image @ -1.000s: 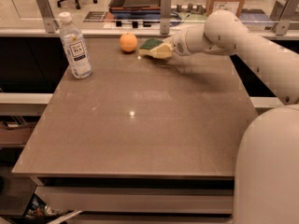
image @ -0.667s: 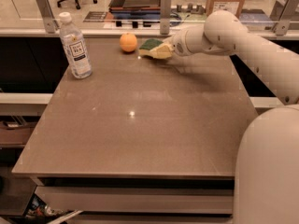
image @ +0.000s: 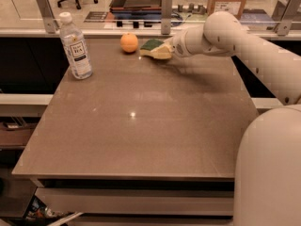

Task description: Move sponge near orange

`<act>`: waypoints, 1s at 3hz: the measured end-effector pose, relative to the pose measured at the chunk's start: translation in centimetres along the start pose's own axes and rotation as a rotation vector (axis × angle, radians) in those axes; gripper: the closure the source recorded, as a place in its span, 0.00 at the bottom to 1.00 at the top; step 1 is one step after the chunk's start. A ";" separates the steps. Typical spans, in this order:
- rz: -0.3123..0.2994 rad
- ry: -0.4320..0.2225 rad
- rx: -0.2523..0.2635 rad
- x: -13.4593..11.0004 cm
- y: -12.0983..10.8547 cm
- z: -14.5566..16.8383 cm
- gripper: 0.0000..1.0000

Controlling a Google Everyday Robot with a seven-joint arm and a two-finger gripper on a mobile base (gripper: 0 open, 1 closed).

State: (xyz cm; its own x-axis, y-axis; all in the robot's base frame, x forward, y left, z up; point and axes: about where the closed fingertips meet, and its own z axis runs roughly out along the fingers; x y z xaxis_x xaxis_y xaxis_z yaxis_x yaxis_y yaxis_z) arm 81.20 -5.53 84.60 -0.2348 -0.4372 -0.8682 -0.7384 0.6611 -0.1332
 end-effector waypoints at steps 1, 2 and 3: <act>0.000 0.001 -0.004 0.0 0.2 0.3 0.13; 0.000 0.002 -0.008 0.1 0.4 0.5 0.00; 0.000 0.002 -0.009 0.1 0.4 0.5 0.00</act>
Offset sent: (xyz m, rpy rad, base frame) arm 0.0001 0.0025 -0.0016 0.0003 0.0023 0.0032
